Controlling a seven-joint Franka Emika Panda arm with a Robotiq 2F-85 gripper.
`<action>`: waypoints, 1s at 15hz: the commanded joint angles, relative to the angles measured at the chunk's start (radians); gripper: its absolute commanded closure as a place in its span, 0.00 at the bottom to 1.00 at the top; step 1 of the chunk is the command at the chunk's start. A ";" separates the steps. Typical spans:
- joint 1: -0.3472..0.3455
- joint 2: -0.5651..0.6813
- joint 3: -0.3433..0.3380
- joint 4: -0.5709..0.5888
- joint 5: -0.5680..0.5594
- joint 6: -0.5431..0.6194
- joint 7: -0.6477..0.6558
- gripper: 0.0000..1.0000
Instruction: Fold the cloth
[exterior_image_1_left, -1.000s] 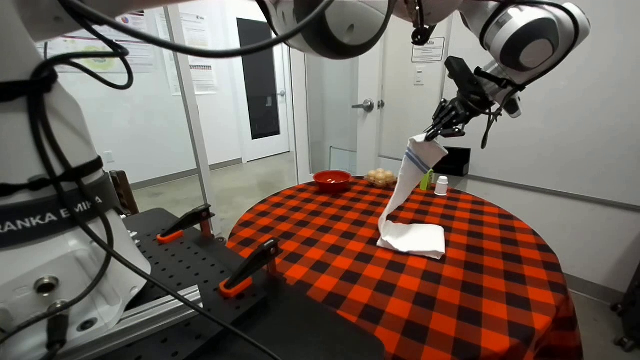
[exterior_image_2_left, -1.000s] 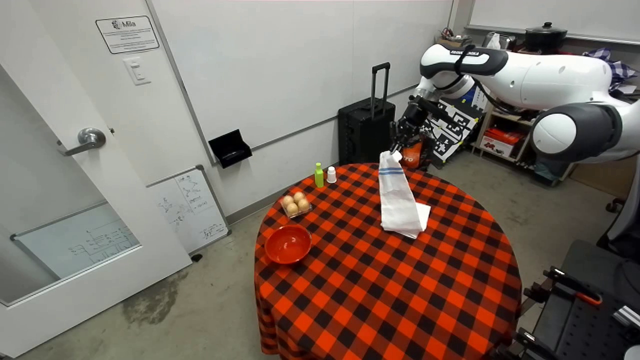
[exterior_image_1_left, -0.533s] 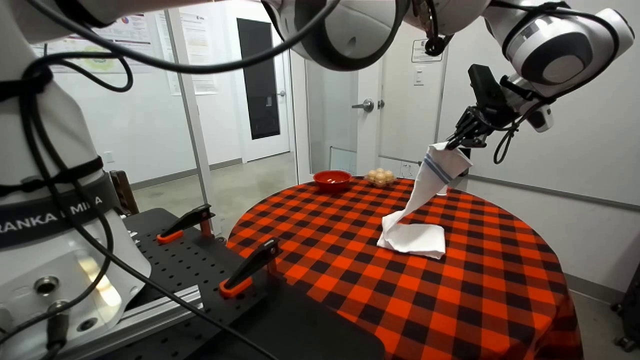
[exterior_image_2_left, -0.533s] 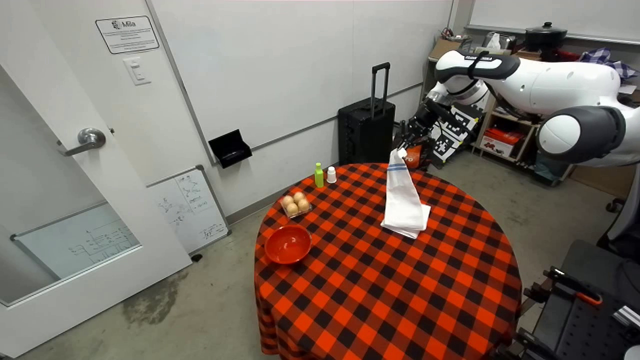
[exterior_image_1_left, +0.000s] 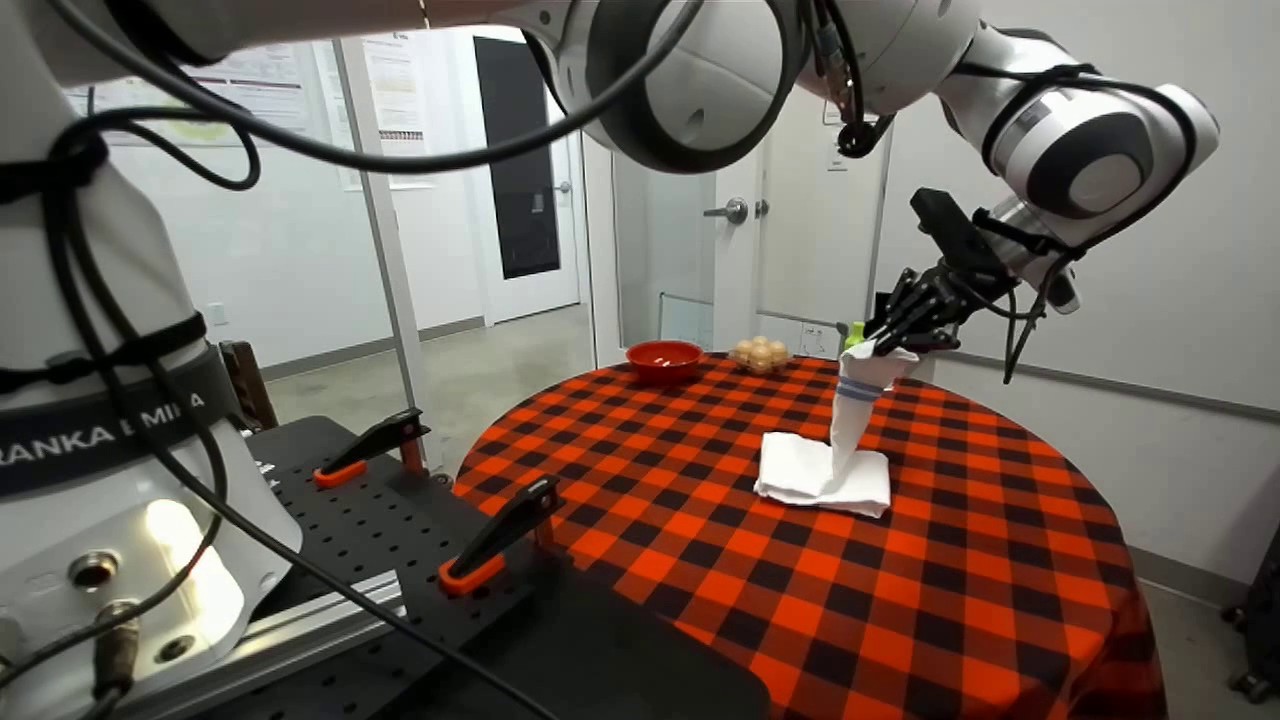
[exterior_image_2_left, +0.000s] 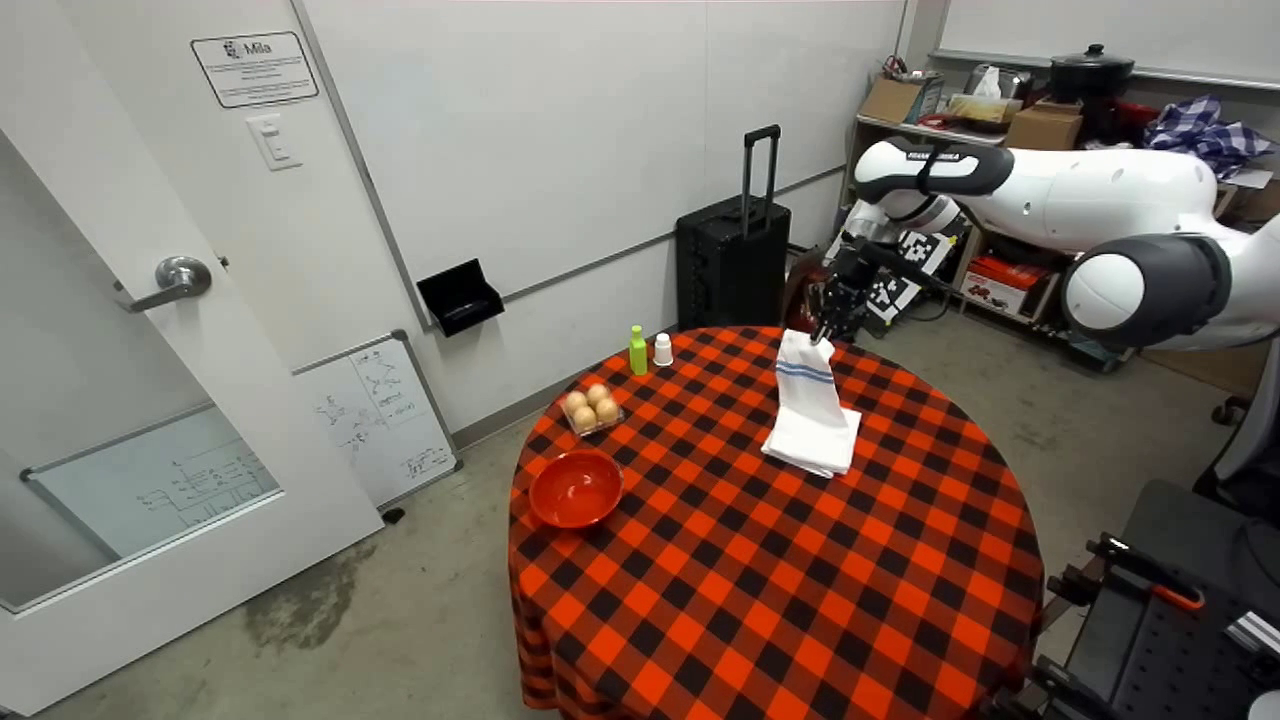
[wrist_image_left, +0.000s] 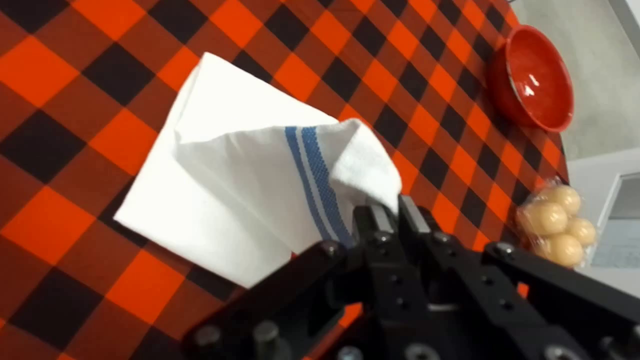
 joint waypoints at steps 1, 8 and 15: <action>0.050 0.034 -0.052 0.043 -0.085 -0.065 -0.111 0.97; 0.096 -0.002 -0.162 0.007 -0.264 -0.042 -0.338 0.98; 0.117 -0.018 -0.218 0.008 -0.364 0.042 -0.434 0.98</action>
